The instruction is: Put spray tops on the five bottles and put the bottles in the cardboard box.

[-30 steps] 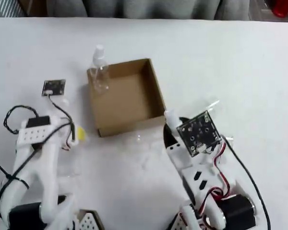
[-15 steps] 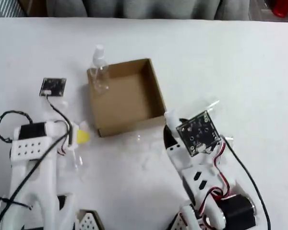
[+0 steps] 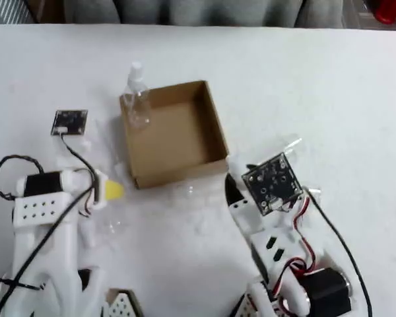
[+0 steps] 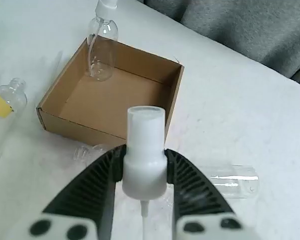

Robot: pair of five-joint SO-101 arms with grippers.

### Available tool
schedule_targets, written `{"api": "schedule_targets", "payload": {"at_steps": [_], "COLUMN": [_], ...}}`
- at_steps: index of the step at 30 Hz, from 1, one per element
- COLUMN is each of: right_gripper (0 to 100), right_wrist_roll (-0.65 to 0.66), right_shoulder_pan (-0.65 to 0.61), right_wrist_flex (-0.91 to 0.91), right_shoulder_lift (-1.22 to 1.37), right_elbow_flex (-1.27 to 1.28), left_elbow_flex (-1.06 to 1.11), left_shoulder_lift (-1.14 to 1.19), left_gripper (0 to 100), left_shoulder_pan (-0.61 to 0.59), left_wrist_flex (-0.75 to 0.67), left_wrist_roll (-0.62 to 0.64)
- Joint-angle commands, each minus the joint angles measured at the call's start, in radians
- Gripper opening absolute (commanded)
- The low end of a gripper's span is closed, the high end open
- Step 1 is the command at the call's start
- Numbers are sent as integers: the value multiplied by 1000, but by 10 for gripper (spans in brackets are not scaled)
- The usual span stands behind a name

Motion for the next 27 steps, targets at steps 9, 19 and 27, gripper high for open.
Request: {"api": "schedule_targets", "payload": {"at_steps": [9, 19, 27], "right_gripper": [15, 15, 15], "right_wrist_roll": [0, 0, 0], "right_shoulder_pan": [13, 13, 13], "right_wrist_flex": [4, 7, 7], "right_shoulder_lift": [-5, -5, -5], "right_elbow_flex": [-5, -3, -3], "left_elbow_flex": [-60, -95, -115], "left_shoulder_lift": [105, 288, 321], "left_gripper": [316, 224, 290], "left_shoulder_pan": [4, 4, 4], "left_wrist_flex": [-26, -141, -153], "left_wrist_roll": [83, 87, 138]}}
